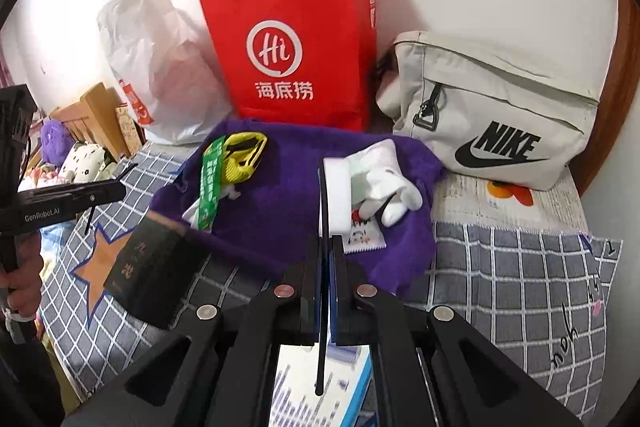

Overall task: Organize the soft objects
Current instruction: 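Carry the watch band with the left gripper while the right carries the strap to the towel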

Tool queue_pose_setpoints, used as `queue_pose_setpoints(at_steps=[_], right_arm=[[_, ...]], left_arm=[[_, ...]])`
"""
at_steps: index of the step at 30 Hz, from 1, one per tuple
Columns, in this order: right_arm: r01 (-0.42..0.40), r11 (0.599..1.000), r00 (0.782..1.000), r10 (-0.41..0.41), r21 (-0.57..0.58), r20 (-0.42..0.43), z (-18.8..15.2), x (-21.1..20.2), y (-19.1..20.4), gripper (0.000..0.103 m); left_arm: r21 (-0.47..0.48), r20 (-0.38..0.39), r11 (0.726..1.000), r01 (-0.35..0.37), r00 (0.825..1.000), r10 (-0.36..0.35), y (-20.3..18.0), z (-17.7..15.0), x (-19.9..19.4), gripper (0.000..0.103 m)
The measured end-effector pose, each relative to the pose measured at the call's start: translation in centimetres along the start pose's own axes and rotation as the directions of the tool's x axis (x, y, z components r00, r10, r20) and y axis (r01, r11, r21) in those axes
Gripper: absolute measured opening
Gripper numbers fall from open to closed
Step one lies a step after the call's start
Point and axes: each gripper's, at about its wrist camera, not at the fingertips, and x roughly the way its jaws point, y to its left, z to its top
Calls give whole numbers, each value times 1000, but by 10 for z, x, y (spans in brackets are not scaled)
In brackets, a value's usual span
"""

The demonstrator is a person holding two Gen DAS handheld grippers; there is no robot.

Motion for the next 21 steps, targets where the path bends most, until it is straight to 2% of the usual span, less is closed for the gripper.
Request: queue_pose_setpoints(at_steps=[14, 21], right_arm=[[9, 1000, 999, -8, 11, -35, 38, 49, -27, 3], [7, 1000, 997, -5, 27, -77, 36, 82, -37, 3]], left_arm=[[-2, -37, 1000, -2, 999, 2, -4, 31, 44, 23], [8, -68, 1000, -6, 998, 7, -6, 39, 75, 23]])
